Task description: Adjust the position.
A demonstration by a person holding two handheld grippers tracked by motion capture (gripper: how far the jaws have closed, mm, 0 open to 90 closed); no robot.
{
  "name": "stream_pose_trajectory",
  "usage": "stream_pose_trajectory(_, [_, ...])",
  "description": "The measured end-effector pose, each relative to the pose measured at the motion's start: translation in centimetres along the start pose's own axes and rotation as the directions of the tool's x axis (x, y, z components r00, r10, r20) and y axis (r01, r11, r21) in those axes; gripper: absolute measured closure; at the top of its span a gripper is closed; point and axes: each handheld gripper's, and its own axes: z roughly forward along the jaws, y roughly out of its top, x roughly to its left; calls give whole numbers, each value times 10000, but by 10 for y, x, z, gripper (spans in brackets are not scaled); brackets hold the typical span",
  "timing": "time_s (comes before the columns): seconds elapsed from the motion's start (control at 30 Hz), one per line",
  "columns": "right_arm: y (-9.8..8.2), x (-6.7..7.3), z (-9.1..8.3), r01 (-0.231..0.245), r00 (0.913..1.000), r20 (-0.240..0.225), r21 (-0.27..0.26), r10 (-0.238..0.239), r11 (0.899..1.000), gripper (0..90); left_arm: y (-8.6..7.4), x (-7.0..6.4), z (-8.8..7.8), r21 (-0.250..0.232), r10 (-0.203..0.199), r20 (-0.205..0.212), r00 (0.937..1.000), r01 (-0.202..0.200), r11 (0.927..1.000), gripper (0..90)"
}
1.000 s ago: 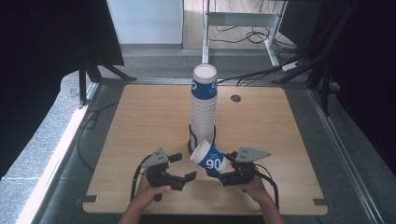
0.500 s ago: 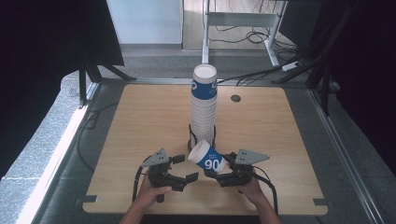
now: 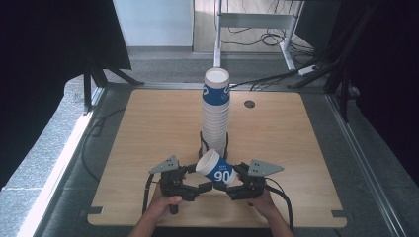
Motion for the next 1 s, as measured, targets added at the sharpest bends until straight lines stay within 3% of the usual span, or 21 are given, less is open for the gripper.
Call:
stream_pose_trajectory(0.27, [-4, 5, 8, 150, 9995, -271, 99, -148, 9998, 289, 6, 4, 5, -328, -285, 202, 9994, 292, 9990, 66])
stream_pose_trajectory(0.37, [-6, 6, 11, 228, 9994, -278, 139, -224, 9996, 290, 6, 5, 8, -443, -368, 144, 9992, 374, 9983, 111])
stream_pose_trajectory(0.6, [-10, 6, 14, 227, 9995, -250, 378, -218, 9990, 290, 4, 9, 8, -717, -525, 434, 9977, 555, 9959, 172])
stream_pose_trajectory(1.0, [-10, 5, 14, 299, 9992, -298, 507, -284, 9983, 286, 2, 7, 9, -739, -275, 472, 9985, 310, 9968, 207])
